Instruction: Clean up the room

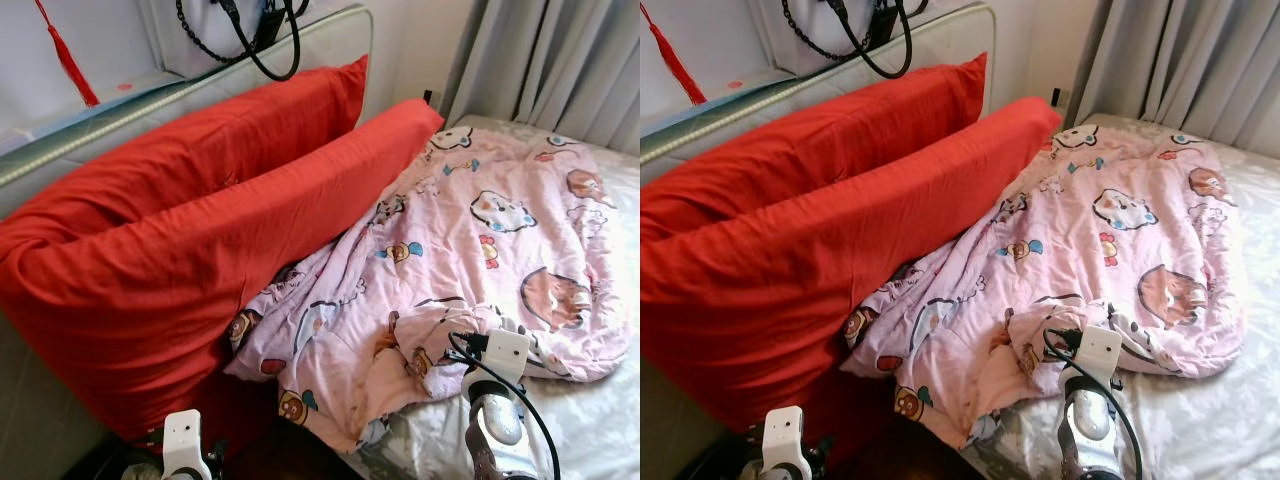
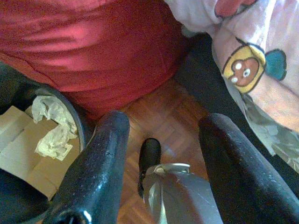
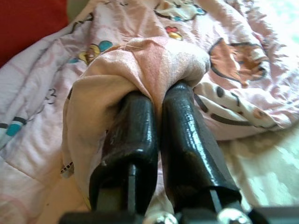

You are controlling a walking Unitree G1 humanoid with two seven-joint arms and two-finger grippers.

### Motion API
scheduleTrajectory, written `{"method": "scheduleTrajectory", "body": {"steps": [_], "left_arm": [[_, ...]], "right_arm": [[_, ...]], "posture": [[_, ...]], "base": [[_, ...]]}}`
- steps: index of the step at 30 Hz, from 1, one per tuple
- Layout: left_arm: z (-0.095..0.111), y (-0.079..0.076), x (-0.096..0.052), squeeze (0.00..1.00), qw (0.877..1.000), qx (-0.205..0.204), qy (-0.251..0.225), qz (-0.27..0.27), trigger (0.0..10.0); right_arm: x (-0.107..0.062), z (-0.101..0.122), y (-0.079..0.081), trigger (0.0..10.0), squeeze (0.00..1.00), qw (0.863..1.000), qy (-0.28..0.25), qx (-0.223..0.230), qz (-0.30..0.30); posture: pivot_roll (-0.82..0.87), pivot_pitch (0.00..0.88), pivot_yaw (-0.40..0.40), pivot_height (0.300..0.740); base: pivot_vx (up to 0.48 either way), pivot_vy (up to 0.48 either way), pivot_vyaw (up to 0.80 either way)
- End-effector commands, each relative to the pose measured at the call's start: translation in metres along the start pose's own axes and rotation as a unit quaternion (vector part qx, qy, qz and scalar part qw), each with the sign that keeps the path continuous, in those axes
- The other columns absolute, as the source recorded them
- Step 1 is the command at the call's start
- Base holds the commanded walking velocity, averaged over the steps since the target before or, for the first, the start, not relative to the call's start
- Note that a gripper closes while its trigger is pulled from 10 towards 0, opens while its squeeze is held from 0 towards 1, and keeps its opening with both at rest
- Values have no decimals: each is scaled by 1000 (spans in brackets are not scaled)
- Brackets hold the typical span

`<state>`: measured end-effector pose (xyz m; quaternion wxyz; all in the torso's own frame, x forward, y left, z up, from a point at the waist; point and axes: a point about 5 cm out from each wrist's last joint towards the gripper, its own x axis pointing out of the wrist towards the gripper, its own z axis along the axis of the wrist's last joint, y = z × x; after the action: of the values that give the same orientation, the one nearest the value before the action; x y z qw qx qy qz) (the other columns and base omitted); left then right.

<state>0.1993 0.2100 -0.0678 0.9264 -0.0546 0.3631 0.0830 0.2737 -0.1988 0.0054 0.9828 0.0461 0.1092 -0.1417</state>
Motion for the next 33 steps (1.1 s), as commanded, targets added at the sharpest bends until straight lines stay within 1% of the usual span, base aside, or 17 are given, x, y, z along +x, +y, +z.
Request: {"method": "scheduleTrajectory", "body": {"steps": [1,7,9,18,23,33], "left_arm": [[-8,2,-2,0,1000,3,14,2,10000],[-7,1,-2,0,1000,6,10,0,10000],[-6,1,-2,0,1000,5,9,0,10000],[-5,1,-1,0,1000,7,9,-2,10000],[-4,1,-1,0,1000,6,9,-1,10000],[-3,1,-1,0,1000,7,10,-2,10000]], "right_arm": [[0,3,-3,10000,0,1000,-12,-2,-12],[2,8,-12,10000,0,999,-26,-17,-38],[3,11,-19,10000,0,998,-35,-26,-55],[3,12,-21,10000,0,997,-40,-32,-65],[2,13,-25,10000,0,995,-44,-37,-82],[3,15,-27,10000,0,995,-46,-39,-85]], "posture": [[118,70,7,740],[116,69,9,740],[116,69,9,740],[116,69,10,740],[117,69,11,740],[117,67,12,740]], "base": [[-255,0,0],[-254,0,0],[-253,0,0],[-258,0,0],[-259,0,0],[-259,0,0]]}}
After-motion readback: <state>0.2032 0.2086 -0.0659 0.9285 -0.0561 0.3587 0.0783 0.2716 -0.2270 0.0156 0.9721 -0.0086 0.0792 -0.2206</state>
